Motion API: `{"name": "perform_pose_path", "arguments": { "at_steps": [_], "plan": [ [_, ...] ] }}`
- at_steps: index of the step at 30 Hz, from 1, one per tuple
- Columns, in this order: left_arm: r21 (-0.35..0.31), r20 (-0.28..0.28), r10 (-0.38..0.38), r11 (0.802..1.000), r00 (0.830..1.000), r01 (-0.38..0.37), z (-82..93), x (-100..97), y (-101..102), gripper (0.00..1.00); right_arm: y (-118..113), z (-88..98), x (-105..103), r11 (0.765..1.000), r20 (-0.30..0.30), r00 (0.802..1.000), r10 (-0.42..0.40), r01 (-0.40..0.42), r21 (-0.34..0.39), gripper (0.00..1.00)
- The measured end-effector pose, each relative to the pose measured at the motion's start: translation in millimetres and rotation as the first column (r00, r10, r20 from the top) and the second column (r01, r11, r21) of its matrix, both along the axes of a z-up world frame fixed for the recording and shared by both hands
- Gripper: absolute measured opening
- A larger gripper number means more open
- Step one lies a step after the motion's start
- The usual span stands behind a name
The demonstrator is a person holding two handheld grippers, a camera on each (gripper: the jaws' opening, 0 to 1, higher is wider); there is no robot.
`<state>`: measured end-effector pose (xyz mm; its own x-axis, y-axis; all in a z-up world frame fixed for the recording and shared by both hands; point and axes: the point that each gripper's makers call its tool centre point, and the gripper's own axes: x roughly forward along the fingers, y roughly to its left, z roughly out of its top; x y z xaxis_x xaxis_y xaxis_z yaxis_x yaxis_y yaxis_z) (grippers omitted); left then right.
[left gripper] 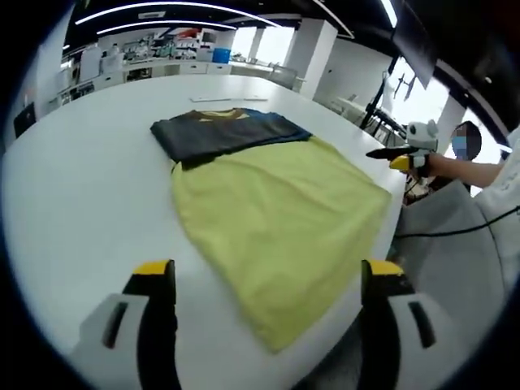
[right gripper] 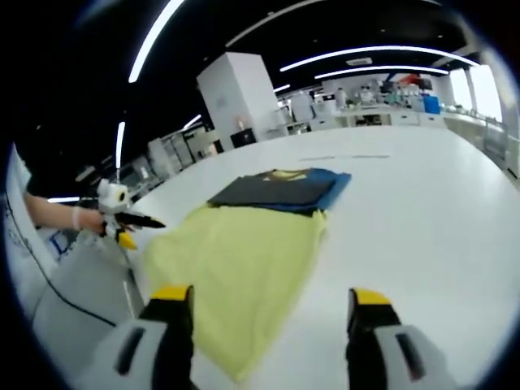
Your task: Fold the garment on the visible template until the final outline fits inside the template.
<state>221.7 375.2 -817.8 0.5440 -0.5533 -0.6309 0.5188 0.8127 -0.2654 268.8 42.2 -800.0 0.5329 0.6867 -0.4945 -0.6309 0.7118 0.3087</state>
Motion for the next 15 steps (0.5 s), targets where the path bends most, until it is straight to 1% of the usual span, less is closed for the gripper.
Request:
{"name": "perform_pose_path", "arguments": {
  "at_steps": [2,4,5,7,9,12,15],
  "plan": [
    [0.006,-0.008,0.004,1.000,1.000,-0.004,-2.2,-3.6,2,0.90,0,-3.1,-3,1.000,-0.011,1.000,0.013,-0.013,-0.003,0.71],
    [0.003,-0.022,-0.005,1.000,1.000,0.005,-4.9,-7.4,3,0.87,2,-5.6,-13,0.999,-0.040,0.999,0.036,-0.035,0.013,0.65],
    [0.006,-0.025,-0.004,1.000,1.000,0.004,-6.4,-8.1,5,0.86,2,-6.6,-15,0.999,-0.038,0.999,0.035,-0.034,0.008,0.63],
    [0.009,-0.028,-0.007,1.000,1.000,0.007,-8.2,-10.2,9,0.84,2,-9.0,-19,0.999,-0.037,0.999,0.039,-0.039,-0.001,0.64],
    [0.003,-0.031,-0.002,1.000,1.000,0.002,-7.9,-12.5,10,0.80,2,-11.4,-24,0.999,-0.051,0.998,0.043,-0.043,-0.001,0.63],
    [0.004,-0.044,0.003,1.000,0.999,-0.003,-10.8,-16.7,14,0.75,-1,-16.1,-29,0.998,-0.055,0.997,0.053,-0.054,-0.017,0.62],
    [0.005,-0.059,0.005,1.000,0.998,-0.004,-12.1,-23.4,13,0.69,-2,-17.1,-32,0.998,-0.062,0.996,0.065,-0.067,-0.020,0.58]
  ]
}}
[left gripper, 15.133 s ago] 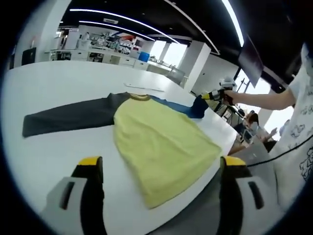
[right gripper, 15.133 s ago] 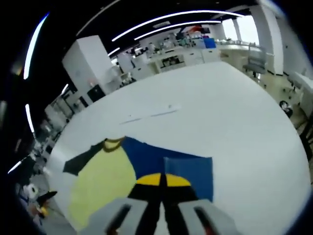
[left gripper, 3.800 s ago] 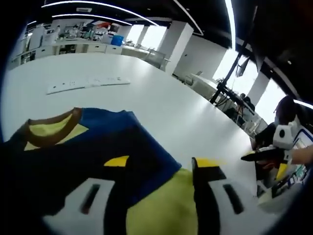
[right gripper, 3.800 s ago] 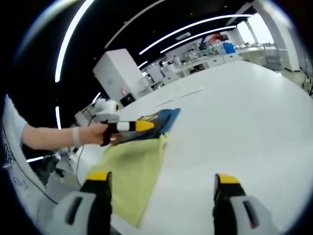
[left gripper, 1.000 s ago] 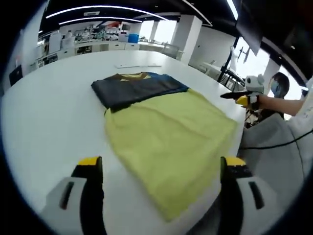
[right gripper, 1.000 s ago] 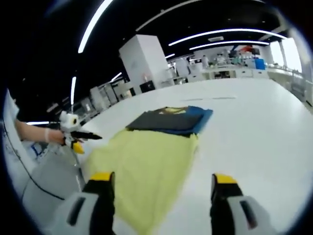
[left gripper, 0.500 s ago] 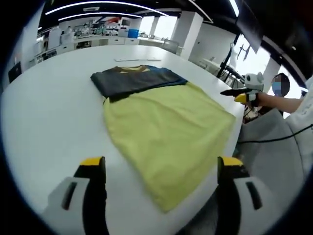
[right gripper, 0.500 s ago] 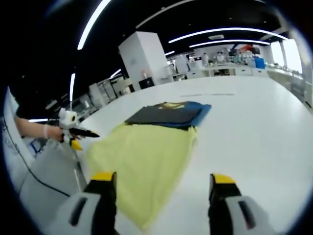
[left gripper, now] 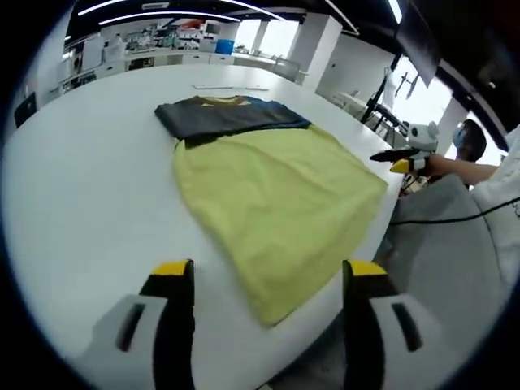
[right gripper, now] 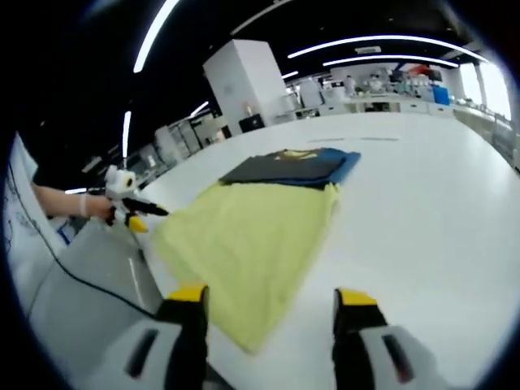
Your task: Fold the garment on the visible template until the final outline fits inside the template.
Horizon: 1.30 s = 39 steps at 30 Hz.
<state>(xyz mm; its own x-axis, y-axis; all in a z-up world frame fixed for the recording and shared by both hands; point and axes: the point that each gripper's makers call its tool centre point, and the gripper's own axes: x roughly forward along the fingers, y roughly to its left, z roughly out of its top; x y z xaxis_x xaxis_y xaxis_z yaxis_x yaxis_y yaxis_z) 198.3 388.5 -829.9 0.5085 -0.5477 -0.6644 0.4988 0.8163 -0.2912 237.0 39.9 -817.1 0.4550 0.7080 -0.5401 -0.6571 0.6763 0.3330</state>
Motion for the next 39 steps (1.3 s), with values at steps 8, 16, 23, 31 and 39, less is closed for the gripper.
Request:
{"name": "perform_pose_path", "arguments": {
  "at_steps": [8,16,23,31,39],
  "plan": [
    [-0.005,-0.047,0.016,1.000,0.999,-0.016,-0.1,-17.5,-8,0.54,-1,-4.6,-10,1.000,-0.042,0.999,0.023,-0.023,0.019,0.48],
    [-0.028,-0.098,0.041,0.999,0.994,-0.043,-0.6,-29.0,-13,0.35,0,-9.4,-18,0.999,-0.079,0.997,0.026,-0.023,0.037,0.39],
    [-0.039,-0.124,0.052,0.998,0.991,-0.057,-4.1,-31.6,-15,0.22,2,-12.0,-25,0.999,-0.102,0.994,0.042,-0.038,0.037,0.36],
    [-0.056,-0.131,0.057,0.996,0.990,-0.065,-12.5,-26.9,-4,0.07,4,-17.7,-29,0.998,-0.129,0.990,0.063,-0.059,0.034,0.25],
    [-0.061,-0.142,0.067,0.995,0.988,-0.076,-15.8,-25.2,2,0.00,8,-25.2,-29,0.996,-0.164,0.983,0.086,-0.084,0.018,0.04]
  ]
}}
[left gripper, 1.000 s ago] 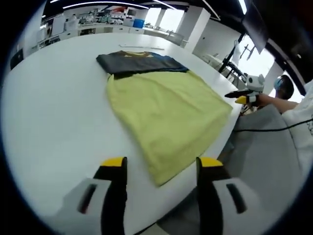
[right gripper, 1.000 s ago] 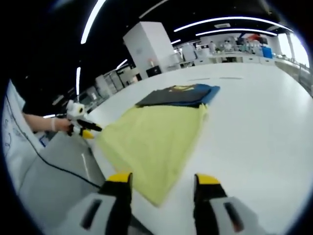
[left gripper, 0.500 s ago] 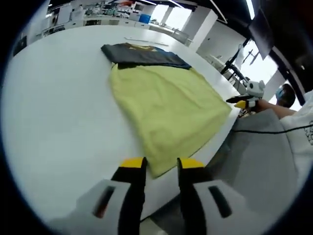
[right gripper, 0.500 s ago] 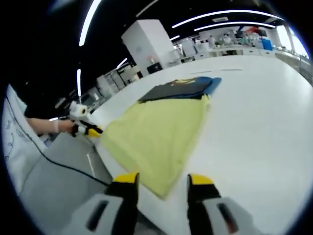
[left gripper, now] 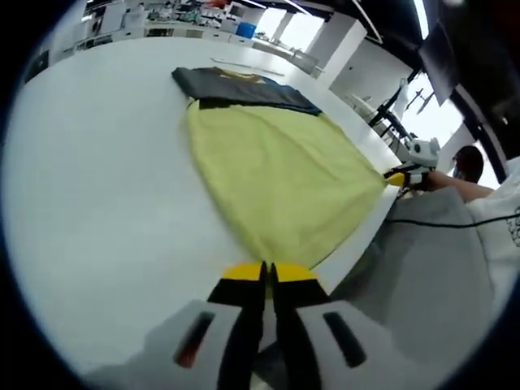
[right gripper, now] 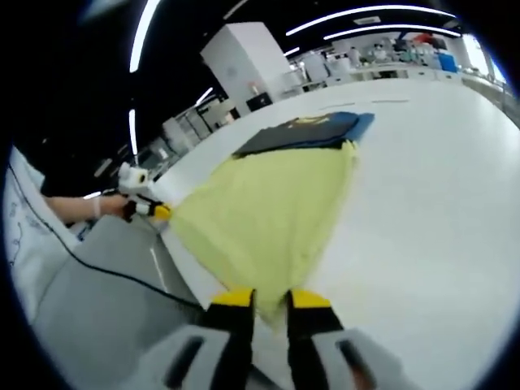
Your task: Fold the garment on the visible template until the final outline fits inside the template.
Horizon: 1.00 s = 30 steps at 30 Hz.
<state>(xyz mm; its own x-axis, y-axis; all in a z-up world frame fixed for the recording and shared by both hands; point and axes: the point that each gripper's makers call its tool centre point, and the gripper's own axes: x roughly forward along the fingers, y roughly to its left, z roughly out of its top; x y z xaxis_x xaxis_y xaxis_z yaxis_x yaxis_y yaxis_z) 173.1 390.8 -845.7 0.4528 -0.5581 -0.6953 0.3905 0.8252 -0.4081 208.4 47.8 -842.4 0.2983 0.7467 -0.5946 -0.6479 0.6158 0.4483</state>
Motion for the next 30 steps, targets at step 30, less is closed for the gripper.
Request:
{"name": "perform_pose_path", "arguments": {
  "at_steps": [30],
  "plan": [
    [-0.379,0.001,0.005,0.925,1.000,-0.004,96.1,-28.9,-38,0.00,-22,68.9,-27,0.975,-0.215,0.971,-0.107,0.144,0.166,0.00]
  ]
}}
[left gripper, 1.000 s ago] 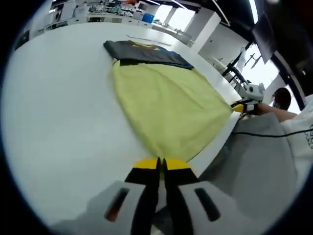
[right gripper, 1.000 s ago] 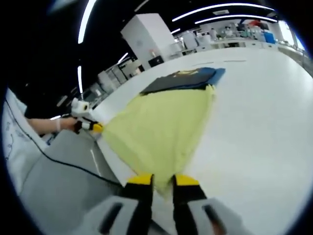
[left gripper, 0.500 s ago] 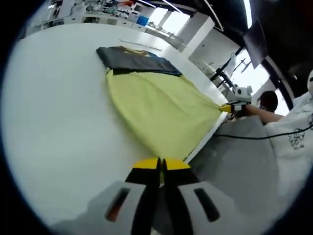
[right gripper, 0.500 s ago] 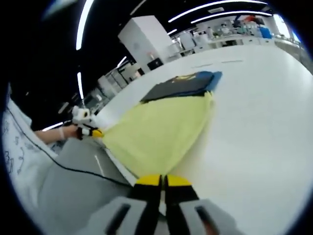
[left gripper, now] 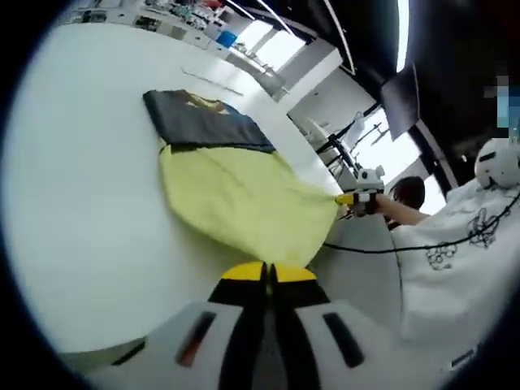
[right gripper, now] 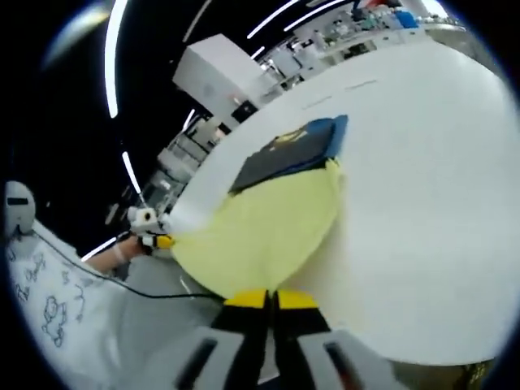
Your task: Fold the garment on the visible template until the final outline fits inside the template.
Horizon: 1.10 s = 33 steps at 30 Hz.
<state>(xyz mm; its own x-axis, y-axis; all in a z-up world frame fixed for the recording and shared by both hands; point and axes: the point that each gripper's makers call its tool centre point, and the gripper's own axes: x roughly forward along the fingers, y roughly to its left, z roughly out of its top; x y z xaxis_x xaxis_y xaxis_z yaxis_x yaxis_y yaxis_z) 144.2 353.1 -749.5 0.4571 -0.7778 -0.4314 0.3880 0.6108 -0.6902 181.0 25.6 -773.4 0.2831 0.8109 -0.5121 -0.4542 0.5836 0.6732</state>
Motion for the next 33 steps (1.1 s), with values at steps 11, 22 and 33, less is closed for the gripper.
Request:
{"name": "perform_pose_path", "arguments": {
  "at_steps": [11,22,33],
  "plan": [
    [-0.038,0.099,0.089,0.996,0.991,-0.086,34.4,67.2,12,0.00,10,43.7,84,0.992,0.038,0.996,-0.076,0.071,0.107,0.00],
    [-0.040,0.181,0.208,0.978,0.961,-0.205,49.7,160.9,29,0.00,22,65.8,180,0.982,0.127,0.981,-0.149,0.132,0.137,0.00],
    [-0.014,0.202,0.318,0.947,0.926,-0.322,38.5,234.8,37,0.00,36,58.0,252,0.983,0.182,0.966,-0.182,0.173,0.061,0.00]
  ]
}}
